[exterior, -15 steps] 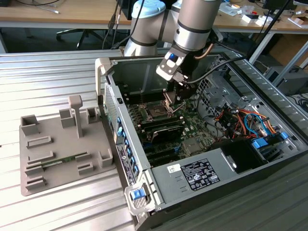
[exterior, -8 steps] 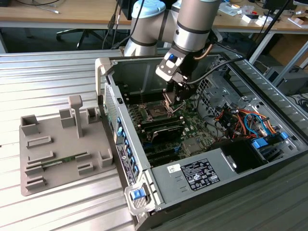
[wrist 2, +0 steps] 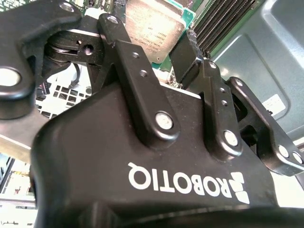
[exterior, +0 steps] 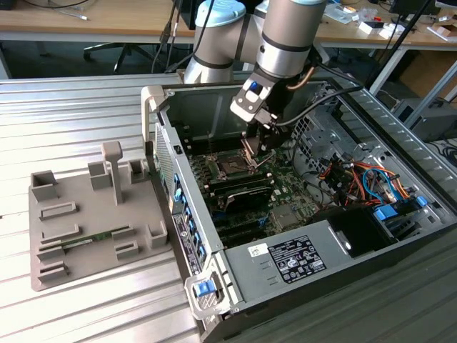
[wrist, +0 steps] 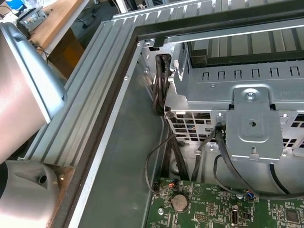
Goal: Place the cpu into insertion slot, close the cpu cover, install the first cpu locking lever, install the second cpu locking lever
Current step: 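Place the cpu into insertion slot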
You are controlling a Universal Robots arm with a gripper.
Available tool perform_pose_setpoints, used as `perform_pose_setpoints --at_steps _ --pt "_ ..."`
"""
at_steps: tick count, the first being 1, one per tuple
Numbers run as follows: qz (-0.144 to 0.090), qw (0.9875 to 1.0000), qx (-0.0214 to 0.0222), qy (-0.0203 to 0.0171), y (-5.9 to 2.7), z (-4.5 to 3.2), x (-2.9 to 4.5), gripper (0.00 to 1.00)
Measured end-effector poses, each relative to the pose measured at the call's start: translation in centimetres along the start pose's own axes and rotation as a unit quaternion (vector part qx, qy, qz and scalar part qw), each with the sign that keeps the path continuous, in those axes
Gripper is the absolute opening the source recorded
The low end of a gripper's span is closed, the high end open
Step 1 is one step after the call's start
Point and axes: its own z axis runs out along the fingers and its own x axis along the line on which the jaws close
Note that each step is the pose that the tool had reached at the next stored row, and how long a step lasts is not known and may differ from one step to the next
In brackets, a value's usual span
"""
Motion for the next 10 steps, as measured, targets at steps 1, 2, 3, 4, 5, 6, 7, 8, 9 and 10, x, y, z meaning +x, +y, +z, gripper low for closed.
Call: perform_pose_setpoints --at_steps 1,2,3,4,5,6,7,8,9,10 --pt "0.000 1.0000 0.0000 0.0001 -0.02 0.04 0.00 0.54" --pt "0.000 1.0000 0.0000 0.0000 -0.02 0.06 0.00 0.54" --pt "0.000 1.0000 0.0000 0.0000 -0.03 0.08 0.00 0.54" --pt "0.000 1.0000 0.0000 0.0000 -0.03 0.11 0.00 0.54" --pt "0.000 1.0000 0.0000 0.0000 -0.03 0.13 0.00 0.54" --pt "0.000 1.0000 0.0000 0.0000 -0.03 0.15 0.01 0.54" --pt "0.000 1.0000 0.0000 0.0000 -0.04 0.17 0.01 0.54" --pt "0.000 1.0000 0.0000 0.0000 -0.04 0.20 0.01 0.54" --pt "0.000 1.0000 0.0000 0.0000 -0.04 0.25 0.01 0.54" --pt "0.000 1.0000 0.0000 0.0000 -0.04 0.28 0.01 0.54"
